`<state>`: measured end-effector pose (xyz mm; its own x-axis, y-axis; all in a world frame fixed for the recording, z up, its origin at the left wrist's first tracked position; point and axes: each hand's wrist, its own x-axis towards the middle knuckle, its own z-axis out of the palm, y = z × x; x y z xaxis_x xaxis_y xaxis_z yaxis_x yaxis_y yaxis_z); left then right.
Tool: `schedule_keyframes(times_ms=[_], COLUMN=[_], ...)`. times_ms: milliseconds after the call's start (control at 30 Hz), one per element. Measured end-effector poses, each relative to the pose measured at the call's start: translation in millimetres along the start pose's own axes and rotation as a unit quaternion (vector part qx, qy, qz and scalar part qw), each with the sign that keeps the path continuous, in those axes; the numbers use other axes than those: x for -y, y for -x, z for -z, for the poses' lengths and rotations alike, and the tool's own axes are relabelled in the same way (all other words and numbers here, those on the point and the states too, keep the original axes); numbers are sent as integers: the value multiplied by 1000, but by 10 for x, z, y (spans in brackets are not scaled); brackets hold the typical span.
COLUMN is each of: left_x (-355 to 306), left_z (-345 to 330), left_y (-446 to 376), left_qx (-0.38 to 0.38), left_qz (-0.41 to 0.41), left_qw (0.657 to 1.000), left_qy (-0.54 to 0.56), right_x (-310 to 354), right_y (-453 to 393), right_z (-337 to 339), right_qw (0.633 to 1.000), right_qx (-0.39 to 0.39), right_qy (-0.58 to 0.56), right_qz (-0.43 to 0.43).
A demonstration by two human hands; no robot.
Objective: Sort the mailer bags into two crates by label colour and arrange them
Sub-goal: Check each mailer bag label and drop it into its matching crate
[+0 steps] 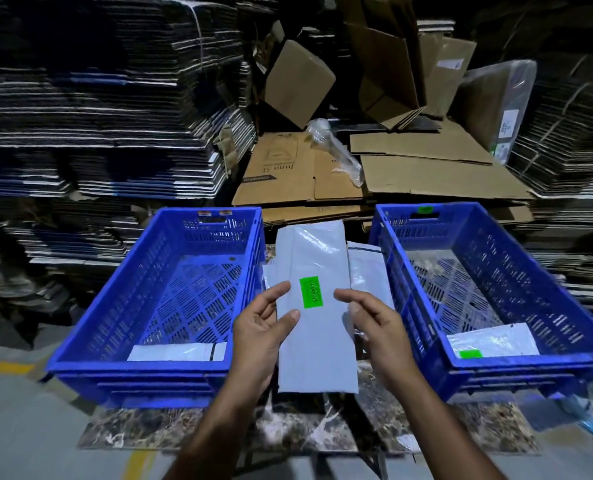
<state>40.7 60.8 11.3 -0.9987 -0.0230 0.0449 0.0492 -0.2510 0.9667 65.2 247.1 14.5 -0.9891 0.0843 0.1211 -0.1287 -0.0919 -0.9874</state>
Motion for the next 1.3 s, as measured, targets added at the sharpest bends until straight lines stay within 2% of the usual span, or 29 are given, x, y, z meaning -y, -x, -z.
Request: schedule_keyframes(times_ms=[67,133,400,500,567,667,767,867,933,1033,1100,1233,1300], left_x=[-2,8,93,185,269,469,692,932,1044,1147,1207,1278,1287], left_z=[-46,-103,-423,-620,-776,-1071,-1457,-1809,-1967,-2076,-2079,-2048,-2027], left_y=[36,56,38,-45,-134,-287,-379,-434,-424,-374,-367,-402,-409], left_qx=[-4,-3,52,93,126,190,248,299,339,360,354,353,343], left_qz=[-4,-1,-1,-6,-10,-17,-37,-67,-69,-56,-58,-72,-66], left_qw=[1000,1000,999,995,990,970,923,855,817,805,809,814,820], left_qy=[9,9,7,-18,-56,-153,-291,-418,-462,-468,-465,-455,-453], right_x=[-27,-45,34,104,244,444,519,429,232,-137,-374,-781,-939], right_y=[40,54,32,-117,-240,-480,-756,-927,-985,-1035,-1060,-1073,-1063], right_z=[14,52,305,658,984,1590,2239,2754,2996,3201,3256,3273,3288], right_qw=[998,996,998,988,968,917,828,737,695,645,632,653,636], right_qx=[-5,-7,-52,-100,-132,-151,-148,-97,-34,66,119,225,264], right_qy=[47,74,26,107,191,345,530,669,714,748,747,687,676], right_qz=[46,56,32,53,96,130,111,-7,-82,-144,-166,-225,-262])
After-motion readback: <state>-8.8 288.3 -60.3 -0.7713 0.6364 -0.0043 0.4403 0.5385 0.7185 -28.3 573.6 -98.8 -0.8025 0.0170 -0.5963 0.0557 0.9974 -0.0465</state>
